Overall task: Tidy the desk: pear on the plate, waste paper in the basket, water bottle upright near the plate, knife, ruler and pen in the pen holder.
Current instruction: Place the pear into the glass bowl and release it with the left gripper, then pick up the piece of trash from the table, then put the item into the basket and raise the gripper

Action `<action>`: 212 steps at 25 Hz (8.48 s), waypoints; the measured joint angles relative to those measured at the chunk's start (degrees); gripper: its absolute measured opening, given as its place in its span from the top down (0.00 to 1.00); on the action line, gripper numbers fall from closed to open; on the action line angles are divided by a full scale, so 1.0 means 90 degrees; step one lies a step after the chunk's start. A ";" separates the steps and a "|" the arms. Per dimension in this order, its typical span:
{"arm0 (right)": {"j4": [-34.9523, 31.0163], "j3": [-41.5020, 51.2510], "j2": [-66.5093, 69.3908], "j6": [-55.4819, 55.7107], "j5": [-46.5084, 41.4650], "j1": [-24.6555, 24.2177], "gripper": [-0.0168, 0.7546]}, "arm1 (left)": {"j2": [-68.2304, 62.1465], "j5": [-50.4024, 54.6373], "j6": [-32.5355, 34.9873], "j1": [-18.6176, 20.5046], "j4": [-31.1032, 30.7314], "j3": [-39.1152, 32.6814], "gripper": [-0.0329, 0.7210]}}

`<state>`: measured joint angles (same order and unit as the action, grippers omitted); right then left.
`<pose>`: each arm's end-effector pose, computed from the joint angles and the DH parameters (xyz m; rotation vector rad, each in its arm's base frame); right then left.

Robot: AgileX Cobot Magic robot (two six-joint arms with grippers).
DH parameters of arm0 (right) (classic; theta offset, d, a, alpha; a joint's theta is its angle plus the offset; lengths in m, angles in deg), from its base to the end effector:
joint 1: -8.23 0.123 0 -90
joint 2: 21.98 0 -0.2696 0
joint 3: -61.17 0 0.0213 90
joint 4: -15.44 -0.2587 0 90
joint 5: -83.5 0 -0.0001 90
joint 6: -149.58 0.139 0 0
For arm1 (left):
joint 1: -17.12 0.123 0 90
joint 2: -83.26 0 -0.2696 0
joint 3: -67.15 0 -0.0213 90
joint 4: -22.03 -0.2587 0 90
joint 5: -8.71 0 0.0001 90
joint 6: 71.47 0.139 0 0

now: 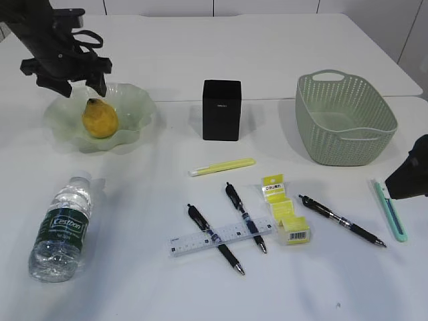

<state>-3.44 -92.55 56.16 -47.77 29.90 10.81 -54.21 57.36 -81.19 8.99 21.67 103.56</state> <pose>0.2520 0.0476 0.2199 -0.2738 2.6921 0.3421 0.5215 -0.0738 0.1564 -0.0325 2.6164 -0.1023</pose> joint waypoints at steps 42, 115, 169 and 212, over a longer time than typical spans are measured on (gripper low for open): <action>-0.0379 -0.0158 0.0008 0.0027 -0.0340 0.0000 0.47 | 0.6209 0.0721 0.0594 0.0889 0.0331 -0.6773 0.31; 0.1885 -0.3624 0.5758 0.2851 0.0298 0.1972 0.32 | 0.7157 0.0806 0.0604 0.0889 0.0413 -0.6927 0.34; 0.1895 -0.3624 0.5865 0.2927 0.0284 0.1972 0.98 | 0.7157 0.0723 0.0604 0.0889 0.0413 -0.6927 0.34; 0.2641 -0.6572 0.5566 0.3089 -0.0828 0.1559 0.99 | 0.7157 0.0710 0.0604 0.0889 0.0413 -0.6927 0.34</action>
<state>20.33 -151.70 106.24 -19.96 22.44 24.84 10.20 63.75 -75.75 16.99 25.39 41.21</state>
